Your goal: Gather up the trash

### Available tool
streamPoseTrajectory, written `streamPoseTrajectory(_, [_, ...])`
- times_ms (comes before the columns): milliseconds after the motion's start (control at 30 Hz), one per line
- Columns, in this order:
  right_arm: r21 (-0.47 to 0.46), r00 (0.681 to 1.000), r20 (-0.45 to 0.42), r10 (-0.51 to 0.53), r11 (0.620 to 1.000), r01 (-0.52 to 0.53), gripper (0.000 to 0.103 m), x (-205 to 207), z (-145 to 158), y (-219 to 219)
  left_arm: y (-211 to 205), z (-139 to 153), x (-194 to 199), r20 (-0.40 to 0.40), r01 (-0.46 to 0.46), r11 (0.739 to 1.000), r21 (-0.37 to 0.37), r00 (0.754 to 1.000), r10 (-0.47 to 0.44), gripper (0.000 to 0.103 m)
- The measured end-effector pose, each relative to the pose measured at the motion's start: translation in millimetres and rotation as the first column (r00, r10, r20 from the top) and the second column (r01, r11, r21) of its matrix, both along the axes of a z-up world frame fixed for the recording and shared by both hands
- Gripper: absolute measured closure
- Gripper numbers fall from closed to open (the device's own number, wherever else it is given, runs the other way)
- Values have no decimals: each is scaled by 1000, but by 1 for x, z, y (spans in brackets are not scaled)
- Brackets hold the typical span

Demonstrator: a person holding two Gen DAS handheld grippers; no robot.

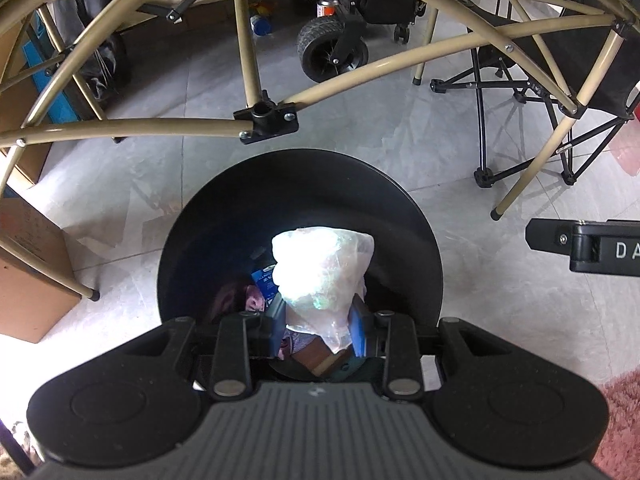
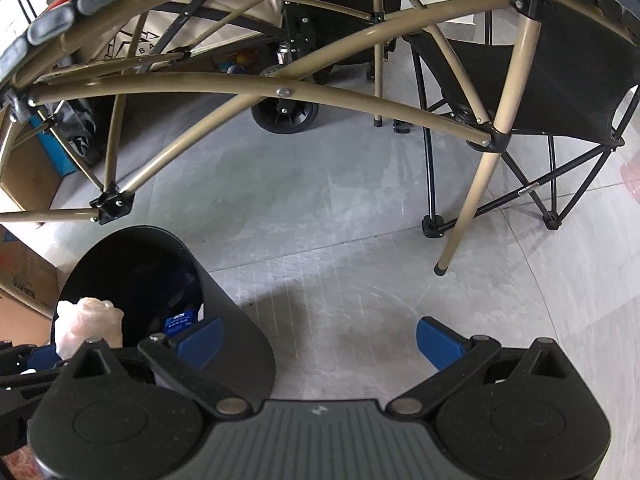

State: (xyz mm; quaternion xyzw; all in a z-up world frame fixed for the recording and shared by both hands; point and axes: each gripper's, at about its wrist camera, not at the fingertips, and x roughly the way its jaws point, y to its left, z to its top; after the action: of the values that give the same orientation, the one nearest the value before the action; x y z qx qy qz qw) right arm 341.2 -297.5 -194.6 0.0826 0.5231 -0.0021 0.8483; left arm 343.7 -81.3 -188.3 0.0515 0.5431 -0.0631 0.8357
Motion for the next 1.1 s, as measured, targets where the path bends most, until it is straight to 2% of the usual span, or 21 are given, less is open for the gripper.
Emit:
streamPoseTrajectory(200, [3,1000,-6,-3,1000,3,0,0,-3,-3,-1,-4,5,-21,-4,1000,-11,1000,4,68])
streamPoseTrajectory(300, [5,1000,-8,-9,1000,10,0,0,-3,-5,-1,-4,5,-21,-5,1000,-15,1000,5,56])
streamPoseTrajectory(333, [6,1000,-8,-12,1000,12,0,0,-4,-5,-2,-4,5,-20,-8,1000,-14,1000,7,43])
streamPoseTrajectory(367, [6,1000,-7,-13,1000,13,0,0,-4,-6,-2,-4,5,-18,-12,1000,-13,1000,12,25])
streamPoseTrajectory(400, [7,1000,-7,-15,1000,15,0,0,-4,-6,-2,-4,5,-15,-20,1000,-10,1000,20,16])
streamPoseTrajectory(433, [8,1000,-6,-16,1000,16,0,0,-4,-6,-1,-3,5,-12,-31,1000,-7,999,30,3])
streamPoseTrajectory(467, [9,1000,-5,-17,1000,17,0,-1,-4,-7,0,-3,5,-9,-42,999,-5,999,42,0])
streamPoseTrajectory(700, [15,1000,-2,-23,1000,23,0,-2,-3,-8,2,-8,8,-36,-66,998,-2,997,66,0])
streamPoseTrajectory(1000, [15,1000,9,-16,1000,16,0,-4,1,-7,5,-5,6,-27,-71,997,-5,997,71,0])
streamPoseTrajectory(1100, [19,1000,25,-9,1000,8,0,-6,6,-5,9,2,1,-1,-74,997,-13,997,74,0])
